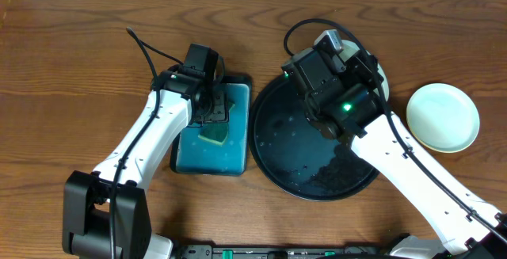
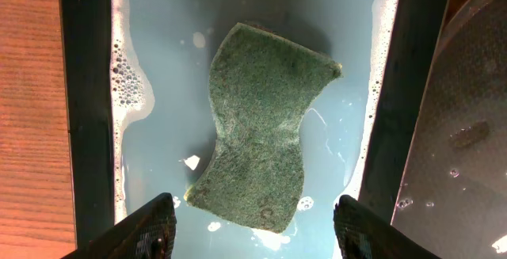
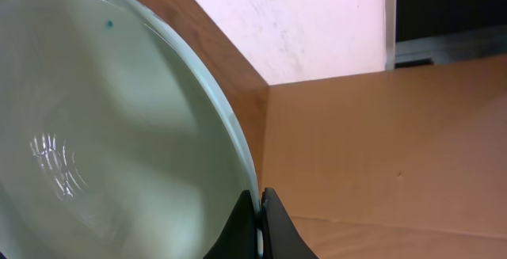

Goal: Clean dirty plates on tray and stack at the side
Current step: 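Set the white plate onto the plate stack right of the tray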

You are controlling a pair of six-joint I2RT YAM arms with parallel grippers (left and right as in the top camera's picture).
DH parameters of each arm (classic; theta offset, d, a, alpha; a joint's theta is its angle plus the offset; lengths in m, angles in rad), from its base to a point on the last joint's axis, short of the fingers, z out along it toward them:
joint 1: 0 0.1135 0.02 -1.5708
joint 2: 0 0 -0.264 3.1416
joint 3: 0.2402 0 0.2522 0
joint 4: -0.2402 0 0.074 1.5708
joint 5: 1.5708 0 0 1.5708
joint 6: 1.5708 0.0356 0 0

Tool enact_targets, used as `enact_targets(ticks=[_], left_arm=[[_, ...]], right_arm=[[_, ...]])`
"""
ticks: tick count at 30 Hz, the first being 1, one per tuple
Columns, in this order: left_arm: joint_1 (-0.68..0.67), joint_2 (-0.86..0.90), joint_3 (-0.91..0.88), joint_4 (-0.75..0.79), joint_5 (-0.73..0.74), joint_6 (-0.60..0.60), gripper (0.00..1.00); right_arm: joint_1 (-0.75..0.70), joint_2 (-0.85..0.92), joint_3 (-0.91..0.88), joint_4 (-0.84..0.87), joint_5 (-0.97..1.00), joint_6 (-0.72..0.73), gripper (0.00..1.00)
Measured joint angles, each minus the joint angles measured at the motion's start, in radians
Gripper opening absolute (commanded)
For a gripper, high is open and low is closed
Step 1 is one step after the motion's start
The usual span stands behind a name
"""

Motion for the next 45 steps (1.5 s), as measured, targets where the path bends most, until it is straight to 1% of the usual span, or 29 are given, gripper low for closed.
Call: enact_targets(ticks=[3, 7, 9, 10, 12, 16, 21, 22, 25, 31, 35, 39, 40, 42, 43, 44, 45], left_arm=[[0.0, 0.0, 0.0, 0.0, 0.0, 0.0, 0.65], [0.0, 0.0, 0.0, 0.0, 0.0, 0.0, 0.65], [0.0, 0.0, 0.0, 0.0, 0.0, 0.0, 0.65], [0.0, 0.0, 0.0, 0.0, 0.0, 0.0, 0.65], [0.0, 0.0, 0.0, 0.0, 0.0, 0.0, 0.65], [0.0, 0.0, 0.0, 0.0, 0.0, 0.0, 0.65], [0.0, 0.0, 0.0, 0.0, 0.0, 0.0, 0.65], [0.0, 0.0, 0.0, 0.0, 0.0, 0.0, 0.66], [0.0, 0.0, 0.0, 0.0, 0.0, 0.0, 0.65], [0.0, 0.0, 0.0, 0.0, 0.0, 0.0, 0.65], [0.0, 0.0, 0.0, 0.0, 0.0, 0.0, 0.66], [0.0, 0.0, 0.0, 0.0, 0.0, 0.0, 0.66], [0.0, 0.0, 0.0, 0.0, 0.0, 0.0, 0.66], [0.0, 0.0, 0.0, 0.0, 0.0, 0.0, 0.66], [0.0, 0.0, 0.0, 0.0, 0.0, 0.0, 0.66], [0.0, 0.0, 0.0, 0.0, 0.0, 0.0, 0.66], [0.0, 0.0, 0.0, 0.0, 0.0, 0.0, 0.66]], right_arm=[[-0.003, 0.0, 0.0, -0.028, -0.051, 0.1, 0.01], [-0.07, 0.0, 0.0, -0.092, -0.269, 0.307, 0.01], [-0.156, 0.0, -0.011, -0.101, -0.401, 0.42, 0.01], [-0.174, 0.0, -0.014, -0.101, -0.428, 0.439, 0.01], [-0.256, 0.0, -0.039, -0.102, -0.523, 0.511, 0.01], [-0.451, 0.0, -0.098, -0.1, -0.727, 0.603, 0.01], [-0.696, 0.0, -0.16, -0.068, -0.986, 0.649, 0.01], [-0.779, 0.0, -0.184, -0.053, -1.066, 0.655, 0.01], [-0.923, 0.0, -0.224, -0.042, -1.178, 0.664, 0.01], [-1.196, 0.0, -0.325, -0.022, -1.318, 0.675, 0.01], [-1.311, 0.0, -0.394, 0.011, -1.369, 0.676, 0.01], [-1.372, 0.0, -0.447, 0.037, -1.381, 0.676, 0.01], [-1.379, 0.0, -0.454, 0.042, -1.383, 0.676, 0.04], [-1.387, 0.0, -0.472, 0.057, -1.388, 0.678, 0.16], [-1.387, 0.0, -0.481, 0.063, -1.391, 0.677, 0.41], [-1.387, 0.0, -0.488, 0.066, -1.394, 0.681, 0.46], [-1.387, 0.0, -0.492, 0.069, -1.398, 0.684, 0.48]])
